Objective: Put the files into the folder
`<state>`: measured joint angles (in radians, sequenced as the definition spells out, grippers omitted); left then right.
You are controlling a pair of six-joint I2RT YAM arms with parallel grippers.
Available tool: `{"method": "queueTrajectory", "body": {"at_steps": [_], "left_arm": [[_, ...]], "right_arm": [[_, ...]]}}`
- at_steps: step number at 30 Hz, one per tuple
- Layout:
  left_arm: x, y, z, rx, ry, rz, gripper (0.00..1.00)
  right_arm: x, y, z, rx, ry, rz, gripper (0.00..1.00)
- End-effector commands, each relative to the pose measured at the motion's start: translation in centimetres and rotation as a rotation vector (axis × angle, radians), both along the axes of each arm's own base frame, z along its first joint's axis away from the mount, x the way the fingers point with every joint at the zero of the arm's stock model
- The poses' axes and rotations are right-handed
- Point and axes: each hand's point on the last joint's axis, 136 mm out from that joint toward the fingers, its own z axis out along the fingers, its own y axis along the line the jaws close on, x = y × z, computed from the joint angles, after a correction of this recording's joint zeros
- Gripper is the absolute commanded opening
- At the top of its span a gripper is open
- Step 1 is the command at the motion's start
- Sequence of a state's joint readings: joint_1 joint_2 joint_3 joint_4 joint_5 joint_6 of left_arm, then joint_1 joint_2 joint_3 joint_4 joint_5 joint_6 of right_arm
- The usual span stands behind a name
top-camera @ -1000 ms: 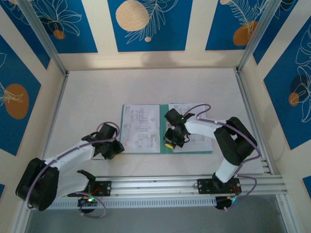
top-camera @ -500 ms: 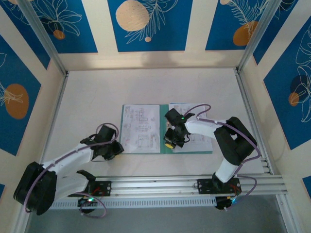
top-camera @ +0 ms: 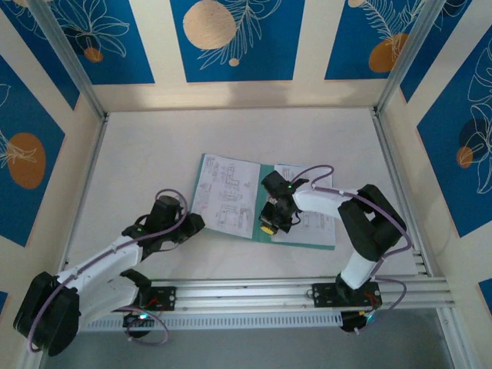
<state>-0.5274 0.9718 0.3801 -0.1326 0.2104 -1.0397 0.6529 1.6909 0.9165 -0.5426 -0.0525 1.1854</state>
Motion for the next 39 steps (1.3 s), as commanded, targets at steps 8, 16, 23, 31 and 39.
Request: {"method": "queueTrajectory", "body": {"at_steps": [8, 16, 23, 31, 39], "left_arm": [[0.6, -1.2, 1.0, -0.010, -0.047, -0.042, 0.00], [-0.3, 2.6, 3.4, 0.237, -0.086, 0.001, 0.00], [-1.7, 7.1, 7.1, 0.472, -0.148, -0.021, 0.00], [-2.3, 7.7, 10.3, 0.607, -0.211, -0.176, 0.00], [-2.9, 2.2, 13.7, 0.546, -0.382, -0.359, 0.00]], "right_arm": [[-1.3, -2.3, -3.3, -0.109, 0.059, 0.012, 0.10], [2.9, 3.2, 2.2, 0.003, -0.105, 0.182, 0.30], [4.5, 4.3, 8.3, 0.072, -0.246, 0.193, 0.45], [6.0, -3.0, 5.0, 0.128, -0.159, -0.033, 0.30], [5.3, -4.2, 0.6, 0.077, 0.000, -0.075, 0.18]]}}
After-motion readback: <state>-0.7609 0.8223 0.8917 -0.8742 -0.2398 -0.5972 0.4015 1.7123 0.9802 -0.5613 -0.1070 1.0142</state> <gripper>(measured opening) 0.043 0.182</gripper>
